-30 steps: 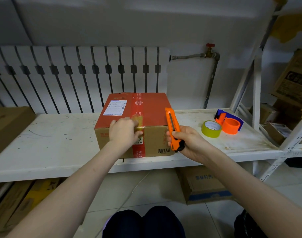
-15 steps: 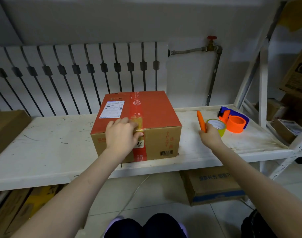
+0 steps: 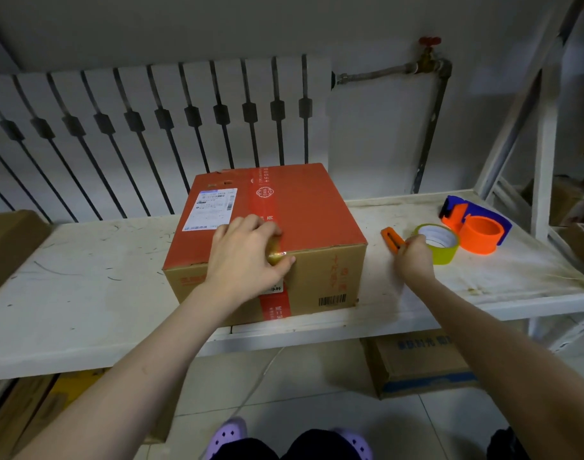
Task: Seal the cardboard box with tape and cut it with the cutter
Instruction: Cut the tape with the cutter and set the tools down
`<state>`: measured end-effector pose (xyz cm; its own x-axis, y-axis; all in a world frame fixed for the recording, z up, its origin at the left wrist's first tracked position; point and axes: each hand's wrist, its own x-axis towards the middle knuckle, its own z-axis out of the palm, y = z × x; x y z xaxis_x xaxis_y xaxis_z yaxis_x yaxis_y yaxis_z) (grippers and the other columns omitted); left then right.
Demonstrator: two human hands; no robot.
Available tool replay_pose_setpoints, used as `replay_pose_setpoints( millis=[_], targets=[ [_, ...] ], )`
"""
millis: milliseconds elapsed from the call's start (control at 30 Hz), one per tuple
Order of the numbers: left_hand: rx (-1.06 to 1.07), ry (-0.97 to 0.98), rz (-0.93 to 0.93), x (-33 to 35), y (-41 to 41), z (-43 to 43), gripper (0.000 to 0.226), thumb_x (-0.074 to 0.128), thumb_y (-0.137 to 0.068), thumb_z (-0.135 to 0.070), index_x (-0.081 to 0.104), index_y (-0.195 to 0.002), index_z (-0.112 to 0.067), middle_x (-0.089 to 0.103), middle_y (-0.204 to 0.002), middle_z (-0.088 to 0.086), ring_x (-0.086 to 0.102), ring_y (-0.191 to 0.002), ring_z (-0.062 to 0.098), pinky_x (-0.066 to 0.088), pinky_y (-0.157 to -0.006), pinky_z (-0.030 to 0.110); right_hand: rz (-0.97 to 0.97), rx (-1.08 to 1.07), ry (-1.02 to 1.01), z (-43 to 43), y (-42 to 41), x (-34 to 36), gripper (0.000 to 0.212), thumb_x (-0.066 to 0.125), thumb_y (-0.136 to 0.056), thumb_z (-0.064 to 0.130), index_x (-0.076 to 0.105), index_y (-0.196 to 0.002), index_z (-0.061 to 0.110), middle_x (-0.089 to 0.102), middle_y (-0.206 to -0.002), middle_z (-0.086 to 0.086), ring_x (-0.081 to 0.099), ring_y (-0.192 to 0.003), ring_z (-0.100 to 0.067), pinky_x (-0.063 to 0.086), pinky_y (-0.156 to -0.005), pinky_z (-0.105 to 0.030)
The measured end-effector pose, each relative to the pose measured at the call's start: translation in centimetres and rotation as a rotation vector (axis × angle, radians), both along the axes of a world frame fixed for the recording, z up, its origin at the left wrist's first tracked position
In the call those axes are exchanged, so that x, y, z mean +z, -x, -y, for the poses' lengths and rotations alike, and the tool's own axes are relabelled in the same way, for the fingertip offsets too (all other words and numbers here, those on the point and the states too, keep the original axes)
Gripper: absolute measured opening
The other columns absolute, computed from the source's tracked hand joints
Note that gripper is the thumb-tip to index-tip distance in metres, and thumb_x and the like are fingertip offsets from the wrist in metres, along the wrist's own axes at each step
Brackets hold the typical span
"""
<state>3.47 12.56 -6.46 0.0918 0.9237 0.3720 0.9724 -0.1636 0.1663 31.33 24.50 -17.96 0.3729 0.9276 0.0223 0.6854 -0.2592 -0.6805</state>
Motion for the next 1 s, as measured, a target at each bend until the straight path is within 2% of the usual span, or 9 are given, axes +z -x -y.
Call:
replay_pose_setpoints(
  millis=[67, 233, 400, 533, 667, 733, 800, 867, 1000],
  targets=[
    [0.000, 0.003, 0.027, -0.3, -0.1, 0.1, 0.051, 0.057, -0.078, -0.058, 0.056, -0.120, -0.028, 0.056, -0.117, -0.003, 0.050, -0.114, 0.020, 0.035, -0.100, 0.040, -0.082, -0.120, -0.090, -0.8, -1.0, -0.7, 0.033, 0.040, -0.095, 0.007, 0.039, -0.127, -0.004, 0.049, -0.109, -0.019, 0.041, -0.081, -0.028, 0.029, -0.056, -0.021],
    [0.001, 0.003, 0.037, -0.3, 0.0, 0.2, 0.049, 0.059, -0.079, -0.056, 0.060, -0.117, -0.026, 0.058, -0.115, -0.004, 0.053, -0.111, 0.020, 0.036, -0.098, 0.040, 0.287, -0.076, 0.056, -0.8, -0.7, -0.5, 0.033, 0.049, -0.091, 0.012, 0.044, -0.120, -0.003, 0.048, -0.123, -0.024, 0.051, -0.110, -0.039, 0.045, -0.087, -0.045],
    [-0.002, 0.020, 0.047, -0.1, 0.1, 0.4, 0.048, 0.058, -0.080, -0.055, 0.060, -0.118, -0.027, 0.058, -0.117, -0.005, 0.053, -0.114, 0.019, 0.035, -0.101, 0.042, 0.472, 0.051, 0.138, 0.6, -0.6, -0.2, 0.030, 0.060, -0.082, 0.022, 0.053, -0.106, 0.006, 0.048, -0.115, -0.017, 0.055, -0.099, -0.035, 0.050, -0.074, -0.043],
    [0.005, 0.032, 0.044, 0.1, 0.6, 0.8, 0.047, 0.059, -0.080, -0.055, 0.060, -0.119, -0.028, 0.059, -0.120, -0.007, 0.053, -0.115, 0.018, 0.032, -0.103, 0.042, 0.421, 0.066, 0.056, 0.9, -1.1, -0.2, 0.029, 0.054, -0.090, 0.032, 0.059, -0.105, 0.007, 0.055, -0.108, -0.015, 0.057, -0.093, -0.033, 0.054, -0.073, -0.044],
    [-0.009, 0.063, 0.057, 0.4, 0.6, 0.8, 0.048, 0.061, -0.079, -0.055, 0.060, -0.120, -0.028, 0.059, -0.120, -0.006, 0.054, -0.115, 0.018, 0.035, -0.103, 0.041, -0.043, 0.135, -0.413, 3.0, 1.4, 3.0, 0.026, 0.043, -0.096, 0.021, 0.064, -0.104, 0.008, 0.064, -0.105, -0.012, 0.061, -0.095, -0.027, 0.053, -0.079, -0.040],
    [-0.018, 0.094, 0.043, 0.7, 0.6, 0.7, 0.049, 0.061, -0.079, -0.055, 0.059, -0.120, -0.028, 0.059, -0.121, -0.005, 0.054, -0.115, 0.019, 0.038, -0.104, 0.043, -0.154, 0.270, -0.566, 5.4, 3.5, 5.6, 0.025, 0.040, -0.098, 0.018, 0.062, -0.108, 0.012, 0.060, -0.107, -0.004, 0.058, -0.099, -0.016, 0.049, -0.083, -0.027],
    [-0.014, 0.120, 0.028, 1.1, 0.8, 0.9, 0.050, 0.062, -0.079, -0.055, 0.058, -0.121, -0.029, 0.058, -0.122, -0.005, 0.055, -0.114, 0.019, 0.040, -0.103, 0.044, -0.065, 0.479, -0.633, 8.2, 5.5, 7.4, 0.025, 0.041, -0.098, 0.023, 0.060, -0.110, 0.014, 0.057, -0.107, 0.002, 0.052, -0.099, -0.009, 0.043, -0.082, -0.019],
    [-0.012, 0.128, 0.028, 1.1, 1.2, 1.0, 0.050, 0.063, -0.079, -0.054, 0.058, -0.121, -0.028, 0.058, -0.123, -0.005, 0.055, -0.114, 0.020, 0.041, -0.102, 0.044, 0.158, 0.611, -0.623, 9.6, 6.6, 7.8, 0.034, 0.041, -0.094, 0.038, 0.060, -0.113, 0.017, 0.057, -0.113, 0.003, 0.050, -0.104, -0.011, 0.042, -0.084, -0.025],
    [-0.023, 0.139, 0.064, 1.2, 0.9, 1.6, 0.052, 0.064, -0.081, -0.049, 0.057, -0.126, -0.025, 0.057, -0.129, -0.003, 0.055, -0.117, 0.020, 0.042, -0.103, 0.046, 0.308, 0.558, -0.560, 10.3, 7.1, 7.2, 0.032, 0.050, -0.093, 0.038, 0.059, -0.119, 0.021, 0.056, -0.123, 0.001, 0.048, -0.112, -0.020, 0.042, -0.088, -0.033]
  ],
)
